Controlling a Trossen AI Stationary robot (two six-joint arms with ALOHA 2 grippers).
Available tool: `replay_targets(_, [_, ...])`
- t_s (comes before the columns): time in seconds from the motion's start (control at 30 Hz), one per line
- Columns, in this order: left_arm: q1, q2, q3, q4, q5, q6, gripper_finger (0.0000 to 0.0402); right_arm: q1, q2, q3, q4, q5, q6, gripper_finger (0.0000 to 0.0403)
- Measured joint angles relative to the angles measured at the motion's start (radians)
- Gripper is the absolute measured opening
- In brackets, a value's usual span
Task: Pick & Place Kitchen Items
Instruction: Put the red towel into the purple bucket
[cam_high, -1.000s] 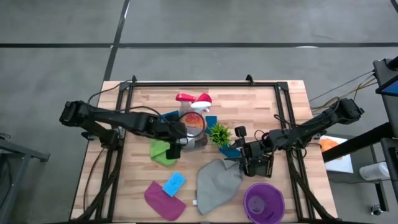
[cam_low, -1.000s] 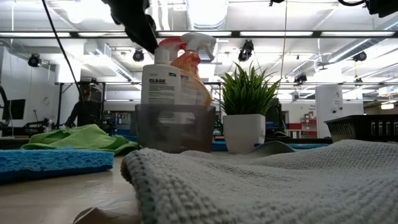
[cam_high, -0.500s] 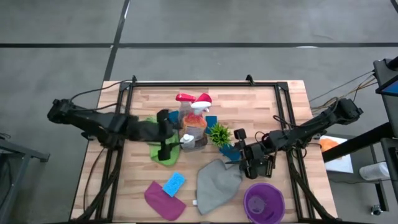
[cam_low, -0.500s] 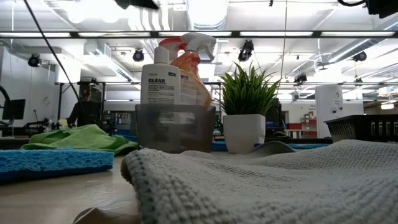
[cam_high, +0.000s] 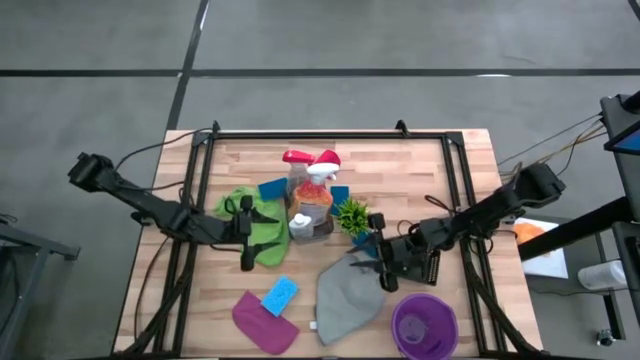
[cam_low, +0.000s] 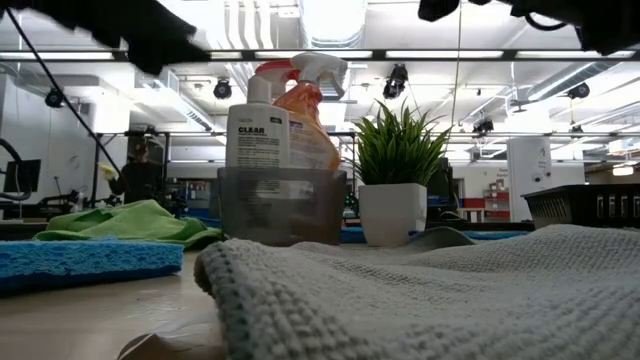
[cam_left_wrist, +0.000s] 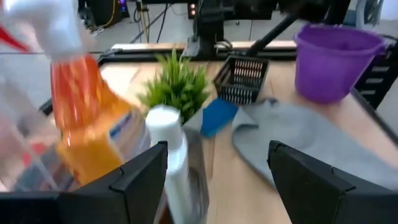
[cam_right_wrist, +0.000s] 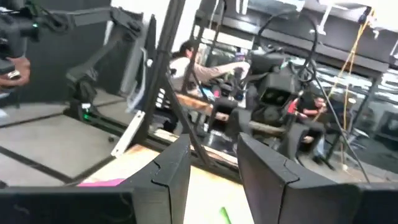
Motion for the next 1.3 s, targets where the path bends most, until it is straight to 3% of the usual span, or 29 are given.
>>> replay_targets(0.13, [0.000,0.004,-0.095,0.103,0.001,0.002,0.0279,0.004,-0.051,0.043,-0.170,0.111,0.004,0.0126])
replay_targets(0.27, [-0.004,-0.007,-0.134,0.094,0.002,-0.001,0.0279,0.006,-0.075,0.112,-0.393,0.216,0.048,0.0126])
replay_targets(0.43, [-0.010,-0.027,-0.140,0.090,0.017,0.003,0.0279,0.012,-0.047,0.175,-0.537,0.242,0.118,0.0131])
replay_targets(0.53, [-0.013,-0.033,-0.131,0.096,0.023,0.010,0.0279,0.024,-0.019,0.189,-0.550,0.242,0.132,0.0158])
replay_targets(0.67, [-0.014,-0.035,-0.128,0.095,0.023,0.027,0.0279,0.043,0.017,0.213,-0.574,0.257,0.144,0.0229])
replay_targets(0.9, [-0.014,-0.036,-0.128,0.096,0.028,0.031,0.0279,0.096,0.073,0.341,-0.789,0.236,0.244,0.0340])
replay_targets(1.2, [-0.014,-0.035,-0.128,0.092,0.028,0.029,0.0279,0.199,0.220,0.527,-0.845,0.244,0.231,0.0355])
replay_targets(1.3, [-0.014,-0.035,-0.129,0.086,0.029,0.000,0.0279,0.229,0.289,0.554,-0.738,0.245,0.186,0.0355])
